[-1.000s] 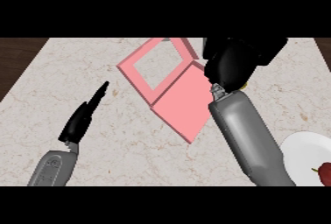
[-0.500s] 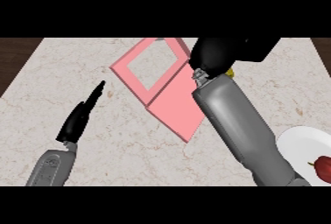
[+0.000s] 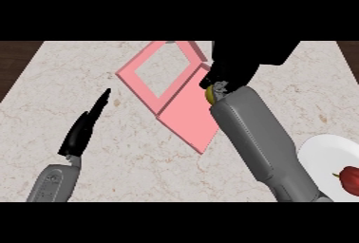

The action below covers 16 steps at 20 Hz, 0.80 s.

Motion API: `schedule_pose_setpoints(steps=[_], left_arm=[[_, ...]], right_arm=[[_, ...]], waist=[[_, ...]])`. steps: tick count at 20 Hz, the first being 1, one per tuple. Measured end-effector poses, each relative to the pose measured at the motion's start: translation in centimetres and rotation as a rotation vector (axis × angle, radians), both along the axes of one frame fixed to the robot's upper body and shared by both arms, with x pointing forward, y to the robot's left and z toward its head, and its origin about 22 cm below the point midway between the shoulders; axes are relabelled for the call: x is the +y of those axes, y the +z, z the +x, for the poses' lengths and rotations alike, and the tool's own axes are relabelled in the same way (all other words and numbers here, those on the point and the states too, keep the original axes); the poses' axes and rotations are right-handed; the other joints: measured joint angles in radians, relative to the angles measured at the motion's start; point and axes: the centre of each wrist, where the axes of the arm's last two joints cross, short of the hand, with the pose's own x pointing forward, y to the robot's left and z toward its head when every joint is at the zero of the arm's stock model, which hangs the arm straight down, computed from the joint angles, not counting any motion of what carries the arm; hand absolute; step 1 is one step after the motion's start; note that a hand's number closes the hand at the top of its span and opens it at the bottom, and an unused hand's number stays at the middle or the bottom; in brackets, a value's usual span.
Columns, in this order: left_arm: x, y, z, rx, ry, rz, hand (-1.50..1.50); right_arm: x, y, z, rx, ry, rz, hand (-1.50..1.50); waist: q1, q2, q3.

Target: Pick the lemon from the plate and place it in the cardboard box

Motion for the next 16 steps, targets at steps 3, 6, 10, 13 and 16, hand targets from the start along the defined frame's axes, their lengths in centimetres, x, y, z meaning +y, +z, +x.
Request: schedule_pose_setpoints(steps=[3, 6, 10, 13, 16], left_arm=[[0.4, 0.1, -0.1, 0.000, 0.008, -0.006, 0.00], [0.6, 0.0, -0.2, -0.001, 0.013, -0.011, 0.00], [0.5, 0.0, -0.5, 0.002, 0.019, -0.009, 0.00], [0.8, 0.0, -0.5, 0.003, 0.029, -0.006, 0.00], [1.0, -0.3, -0.7, 0.006, 0.036, -0.003, 0.00]], right_arm=[[0.6, -0.2, -0.6, -0.086, 0.051, 0.022, -1.50], [0.8, 0.8, -1.0, -0.236, 0.088, 0.077, -1.50], [0.5, 1.2, -1.4, -0.405, 0.093, 0.167, -1.50], [-0.3, 1.4, -1.5, -0.504, 0.069, 0.247, -1.50], [-1.2, 0.7, -2.0, -0.614, 0.040, 0.314, -1.50]], waist=[[-0.009, 0.000, 0.001], [-0.015, 0.000, 0.001], [-0.019, 0.000, 0.002], [-0.026, 0.000, 0.002], [-0.038, -0.002, 0.002]])
